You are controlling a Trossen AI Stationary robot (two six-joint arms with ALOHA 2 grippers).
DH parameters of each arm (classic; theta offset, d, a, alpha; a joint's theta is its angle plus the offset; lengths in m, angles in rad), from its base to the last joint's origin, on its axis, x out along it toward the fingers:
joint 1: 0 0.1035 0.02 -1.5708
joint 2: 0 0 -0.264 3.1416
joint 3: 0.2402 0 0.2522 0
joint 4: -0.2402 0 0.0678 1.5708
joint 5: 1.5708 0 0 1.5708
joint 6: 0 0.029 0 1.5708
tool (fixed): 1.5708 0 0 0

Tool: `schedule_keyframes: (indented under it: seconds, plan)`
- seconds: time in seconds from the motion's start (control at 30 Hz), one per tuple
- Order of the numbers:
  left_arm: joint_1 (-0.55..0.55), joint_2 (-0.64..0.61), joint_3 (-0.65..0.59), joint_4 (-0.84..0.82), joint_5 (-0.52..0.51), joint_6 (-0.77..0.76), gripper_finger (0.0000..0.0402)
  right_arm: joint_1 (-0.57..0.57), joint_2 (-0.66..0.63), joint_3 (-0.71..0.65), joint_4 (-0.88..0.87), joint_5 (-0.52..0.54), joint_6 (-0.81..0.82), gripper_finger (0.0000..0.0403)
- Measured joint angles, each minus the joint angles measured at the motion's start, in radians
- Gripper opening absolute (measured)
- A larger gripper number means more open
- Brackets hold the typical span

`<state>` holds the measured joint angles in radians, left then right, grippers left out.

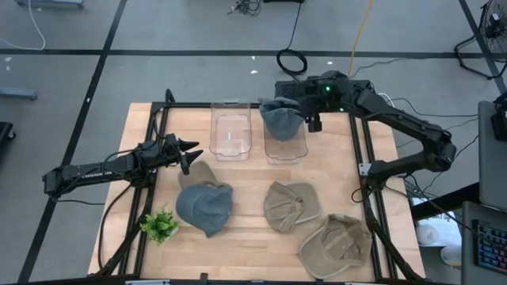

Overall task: Pick & Place hat
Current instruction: Put the blue cap into the right transparent bin

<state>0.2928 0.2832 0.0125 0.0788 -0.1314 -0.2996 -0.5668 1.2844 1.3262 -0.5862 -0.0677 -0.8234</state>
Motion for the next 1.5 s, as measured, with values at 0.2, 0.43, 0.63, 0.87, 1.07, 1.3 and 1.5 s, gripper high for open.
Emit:
schedule_keyframes:
  seconds: [0.2,0.43,0.63,0.87,1.07,1.3,1.5]
  plan:
    - [0.0,0.0,0.0,0.0,0.0,0.0,0.0214,0.038,-0.046,0.0,0.023,0.047,-0.001,0.0291]
    - [0.0,0.0,0.0,0.0,0.0,0.0,0.0214,0.091,-0.071,0.0,0.037,0.072,0.036,0.0314]
    - [0.0,0.0,0.0,0.0,0.0,0.0,0.0214,0.162,-0.076,0.0,0.036,0.253,0.169,0.0334]
    - [0.0,0.0,0.0,0.0,0.0,0.0,0.0214,0.27,-0.089,0.0,0.043,0.279,0.404,0.0341]
    - [0.0,0.0,0.0,0.0,0.0,0.0,0.0214,0.341,-0.102,0.0,0.054,0.28,0.636,0.034]
    - [0.0,0.0,0.0,0.0,0.0,0.0,0.0214,0.453,-0.103,0.0,0.083,0.273,0.827,0.0339]
    - [0.0,0.0,0.0,0.0,0.0,0.0,0.0214,0.561,-0.103,0.0,0.163,0.191,0.912,0.0339]
